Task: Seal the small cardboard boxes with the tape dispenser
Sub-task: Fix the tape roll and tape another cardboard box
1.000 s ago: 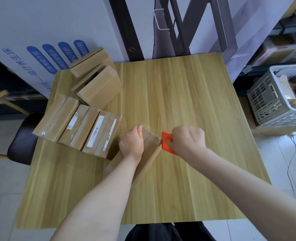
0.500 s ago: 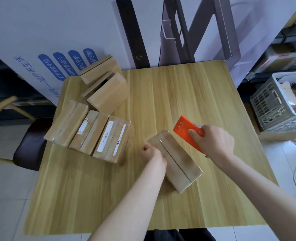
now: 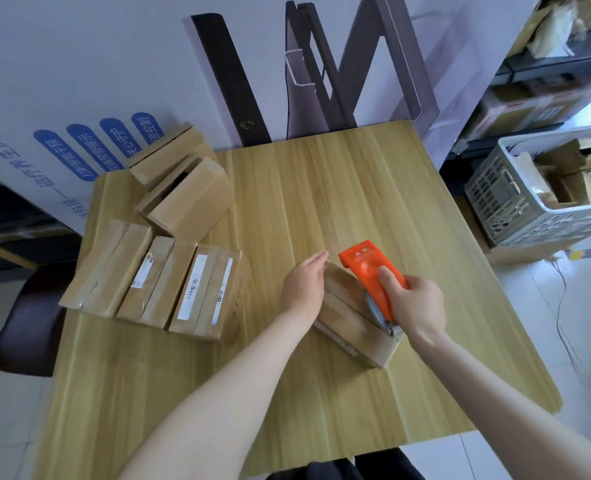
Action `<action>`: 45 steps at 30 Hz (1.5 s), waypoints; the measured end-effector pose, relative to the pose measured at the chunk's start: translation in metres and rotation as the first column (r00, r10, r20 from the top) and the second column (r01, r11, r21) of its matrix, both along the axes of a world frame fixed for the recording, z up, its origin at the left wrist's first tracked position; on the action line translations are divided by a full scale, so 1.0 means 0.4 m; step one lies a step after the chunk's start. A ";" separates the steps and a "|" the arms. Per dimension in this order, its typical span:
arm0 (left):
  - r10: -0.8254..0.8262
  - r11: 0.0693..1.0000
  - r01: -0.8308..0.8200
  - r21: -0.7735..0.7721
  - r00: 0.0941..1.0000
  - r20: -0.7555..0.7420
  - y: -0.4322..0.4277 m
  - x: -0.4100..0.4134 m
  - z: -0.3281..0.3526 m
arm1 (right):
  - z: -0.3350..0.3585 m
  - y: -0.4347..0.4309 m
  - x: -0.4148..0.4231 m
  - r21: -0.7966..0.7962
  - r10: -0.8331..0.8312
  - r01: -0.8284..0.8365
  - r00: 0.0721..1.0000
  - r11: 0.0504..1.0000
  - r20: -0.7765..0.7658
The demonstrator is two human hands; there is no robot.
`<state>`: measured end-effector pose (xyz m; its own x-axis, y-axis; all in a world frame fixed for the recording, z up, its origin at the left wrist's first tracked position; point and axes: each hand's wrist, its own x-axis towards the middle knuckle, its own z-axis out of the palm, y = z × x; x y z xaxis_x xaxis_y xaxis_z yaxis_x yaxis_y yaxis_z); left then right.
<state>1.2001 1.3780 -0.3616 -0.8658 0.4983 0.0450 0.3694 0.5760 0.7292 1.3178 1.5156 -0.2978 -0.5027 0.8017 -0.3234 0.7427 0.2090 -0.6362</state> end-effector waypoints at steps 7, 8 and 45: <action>-0.087 0.970 0.136 -0.203 0.968 0.234 0.000 -0.056 -0.040 | -0.005 -0.010 0.003 -0.004 -0.041 0.041 0.999 0.999 -0.009; -0.089 0.978 0.141 -0.153 0.948 0.305 -0.001 -0.064 -0.034 | -0.005 -0.011 0.001 -0.008 -0.036 0.036 0.999 0.999 -0.011; 0.488 0.616 -0.783 0.086 0.465 0.738 -0.085 0.056 0.039 | 0.001 -0.015 -0.003 0.009 0.006 -0.006 0.999 1.000 -0.052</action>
